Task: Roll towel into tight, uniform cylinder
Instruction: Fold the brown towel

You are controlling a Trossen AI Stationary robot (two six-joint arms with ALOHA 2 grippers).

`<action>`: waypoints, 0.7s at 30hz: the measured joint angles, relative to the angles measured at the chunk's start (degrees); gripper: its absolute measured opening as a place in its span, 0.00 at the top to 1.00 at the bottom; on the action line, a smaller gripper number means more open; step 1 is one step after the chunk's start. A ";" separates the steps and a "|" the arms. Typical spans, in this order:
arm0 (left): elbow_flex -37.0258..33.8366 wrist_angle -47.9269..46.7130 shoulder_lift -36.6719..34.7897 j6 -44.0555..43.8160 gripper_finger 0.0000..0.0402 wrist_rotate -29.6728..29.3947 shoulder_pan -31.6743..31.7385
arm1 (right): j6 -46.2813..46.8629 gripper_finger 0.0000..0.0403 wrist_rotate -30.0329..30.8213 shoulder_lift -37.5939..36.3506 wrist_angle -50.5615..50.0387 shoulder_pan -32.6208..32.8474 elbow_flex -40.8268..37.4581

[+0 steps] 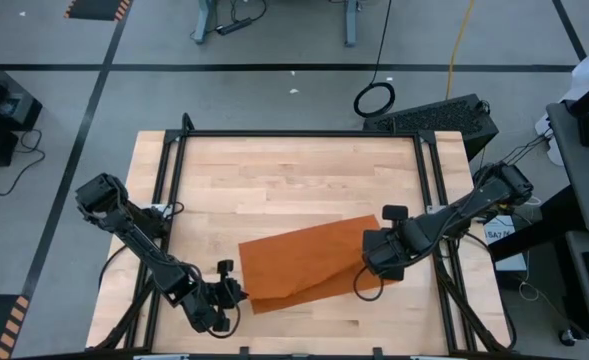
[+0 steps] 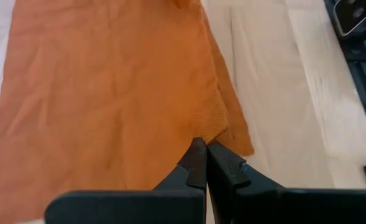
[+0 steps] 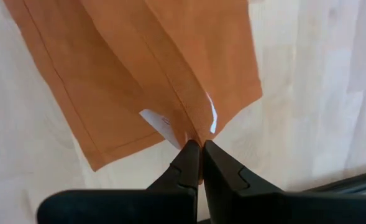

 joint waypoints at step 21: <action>0.02 6.46 2.25 0.20 0.77 3.51 0.06 | 8.74 0.73 -9.23 0.04 9.05 3.27 -9.26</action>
